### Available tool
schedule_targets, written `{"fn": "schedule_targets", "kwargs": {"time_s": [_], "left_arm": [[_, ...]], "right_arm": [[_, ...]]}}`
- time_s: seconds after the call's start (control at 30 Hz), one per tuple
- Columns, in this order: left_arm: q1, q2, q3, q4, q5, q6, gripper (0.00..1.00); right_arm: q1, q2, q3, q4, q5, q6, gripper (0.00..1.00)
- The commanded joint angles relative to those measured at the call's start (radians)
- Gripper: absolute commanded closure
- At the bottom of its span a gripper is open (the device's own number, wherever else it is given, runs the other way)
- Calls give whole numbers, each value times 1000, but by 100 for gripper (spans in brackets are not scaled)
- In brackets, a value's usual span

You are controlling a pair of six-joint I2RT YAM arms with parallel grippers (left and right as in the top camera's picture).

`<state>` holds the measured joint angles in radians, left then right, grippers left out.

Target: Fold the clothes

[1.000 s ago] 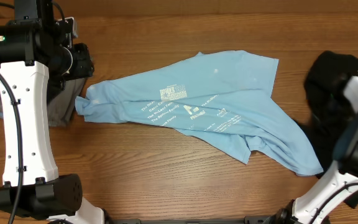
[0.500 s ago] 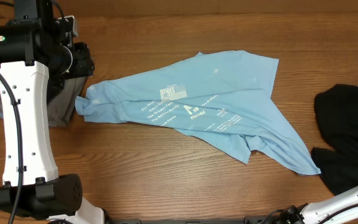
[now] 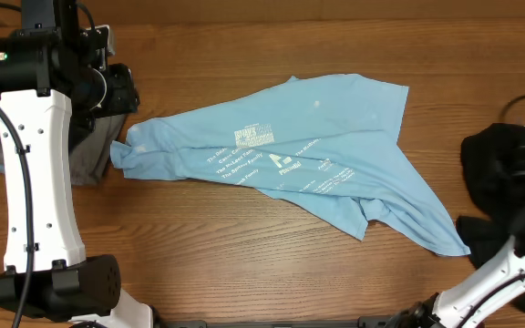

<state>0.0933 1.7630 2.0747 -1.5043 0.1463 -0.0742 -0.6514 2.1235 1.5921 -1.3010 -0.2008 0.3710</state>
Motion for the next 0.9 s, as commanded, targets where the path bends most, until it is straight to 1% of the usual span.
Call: {"fn": "schedule_targets", "kwargs": {"time_s": [0.0, 0.03, 0.1, 0.2, 0.3, 0.4, 0.5, 0.63, 0.7, 0.73, 0.77, 0.8, 0.83, 0.87], "left_arm": [[-4, -4, 11, 0, 11, 19, 48], [-4, -4, 11, 0, 11, 19, 48], [-4, -4, 11, -1, 12, 19, 48], [-4, -4, 11, -2, 11, 19, 48], [-4, -4, 11, 1, 11, 19, 46], [-4, -4, 11, 2, 11, 21, 46], [-4, -4, 11, 11, 11, 27, 45], [-4, -4, 11, 16, 12, 27, 44], [-4, -4, 11, 18, 12, 26, 44], [-4, -4, 11, 19, 12, 27, 44], [-4, -4, 11, 20, 12, 27, 44], [-4, -4, 11, 20, 11, 26, 43], [-4, -4, 11, 20, 11, 26, 42], [-4, -4, 11, 20, 12, 26, 42]], "right_arm": [[20, -14, -143, 44, 112, 50, 96], [19, -14, -176, 63, 134, 65, 96], [-5, -14, -235, 85, 275, 153, 96], [-84, -14, -242, 84, 458, 253, 96], [-196, -14, -200, 77, 467, 296, 96], [-291, -14, -132, 68, 420, 285, 96], [-345, -14, -56, 35, 393, 284, 96], [-374, -14, 64, -40, 369, 280, 96], [-372, -14, 130, -61, 266, 194, 96], [-363, -14, 165, -67, 154, 124, 95], [-354, -14, 189, -71, 47, 59, 92], [-336, -15, 212, -81, -104, -37, 87], [-314, -16, 224, -93, -196, -98, 85], [-289, -18, 227, -102, -249, -132, 83]]}}
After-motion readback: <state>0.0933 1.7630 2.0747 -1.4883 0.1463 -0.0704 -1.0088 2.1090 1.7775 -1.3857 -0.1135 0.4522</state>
